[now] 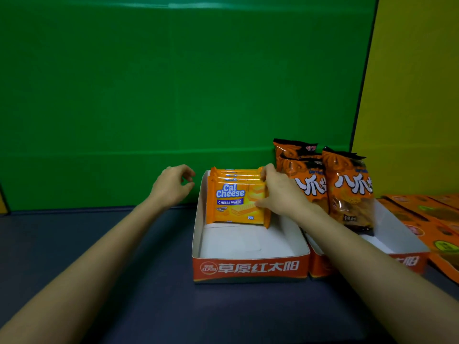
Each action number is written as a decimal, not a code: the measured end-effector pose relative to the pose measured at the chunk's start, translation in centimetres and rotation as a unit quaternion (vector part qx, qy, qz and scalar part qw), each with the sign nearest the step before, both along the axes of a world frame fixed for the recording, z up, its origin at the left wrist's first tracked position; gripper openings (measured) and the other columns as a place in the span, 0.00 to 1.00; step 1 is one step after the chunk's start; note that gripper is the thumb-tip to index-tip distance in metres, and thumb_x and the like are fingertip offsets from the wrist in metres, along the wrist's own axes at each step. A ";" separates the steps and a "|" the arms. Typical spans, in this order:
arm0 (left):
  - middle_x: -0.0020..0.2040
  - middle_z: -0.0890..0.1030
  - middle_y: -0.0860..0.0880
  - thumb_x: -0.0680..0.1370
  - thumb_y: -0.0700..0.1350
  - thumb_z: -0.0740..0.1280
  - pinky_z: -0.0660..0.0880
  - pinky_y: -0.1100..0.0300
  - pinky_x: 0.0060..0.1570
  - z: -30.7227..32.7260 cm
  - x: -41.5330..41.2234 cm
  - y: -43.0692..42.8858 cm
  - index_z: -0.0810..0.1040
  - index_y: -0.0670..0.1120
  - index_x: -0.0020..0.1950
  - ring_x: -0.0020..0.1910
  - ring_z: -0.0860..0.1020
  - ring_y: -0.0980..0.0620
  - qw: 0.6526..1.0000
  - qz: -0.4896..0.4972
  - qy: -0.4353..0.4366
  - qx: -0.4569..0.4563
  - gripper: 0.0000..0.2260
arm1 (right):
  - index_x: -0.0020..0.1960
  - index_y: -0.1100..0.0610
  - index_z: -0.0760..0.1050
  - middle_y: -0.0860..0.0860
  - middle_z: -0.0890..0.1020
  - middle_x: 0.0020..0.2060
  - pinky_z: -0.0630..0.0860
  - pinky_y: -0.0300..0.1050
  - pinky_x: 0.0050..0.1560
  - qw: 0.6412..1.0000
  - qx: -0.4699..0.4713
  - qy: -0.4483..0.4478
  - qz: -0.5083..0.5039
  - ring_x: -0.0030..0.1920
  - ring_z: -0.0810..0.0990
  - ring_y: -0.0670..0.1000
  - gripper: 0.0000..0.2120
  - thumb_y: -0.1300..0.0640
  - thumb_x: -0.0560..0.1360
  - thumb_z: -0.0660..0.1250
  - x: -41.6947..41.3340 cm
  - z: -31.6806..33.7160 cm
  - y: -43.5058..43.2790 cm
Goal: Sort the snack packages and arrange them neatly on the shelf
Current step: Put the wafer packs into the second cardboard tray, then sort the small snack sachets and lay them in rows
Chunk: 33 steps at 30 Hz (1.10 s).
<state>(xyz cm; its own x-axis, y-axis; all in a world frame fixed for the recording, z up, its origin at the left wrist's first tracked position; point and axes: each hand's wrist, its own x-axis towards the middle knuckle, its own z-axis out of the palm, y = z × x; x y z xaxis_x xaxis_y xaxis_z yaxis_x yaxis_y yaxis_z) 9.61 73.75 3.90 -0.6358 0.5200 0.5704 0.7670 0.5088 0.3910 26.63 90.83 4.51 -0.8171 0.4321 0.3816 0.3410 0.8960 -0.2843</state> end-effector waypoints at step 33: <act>0.56 0.79 0.47 0.77 0.50 0.62 0.74 0.54 0.48 -3.0 2.3 -43.4 0.75 0.47 0.56 0.54 0.77 0.45 0.906 0.378 0.023 -0.189 0.11 | 0.65 0.51 0.70 0.49 0.78 0.58 0.75 0.52 0.57 0.909 0.068 -0.041 0.409 0.58 0.76 0.53 0.15 0.53 0.78 0.60 -14.2 -0.2 -37.6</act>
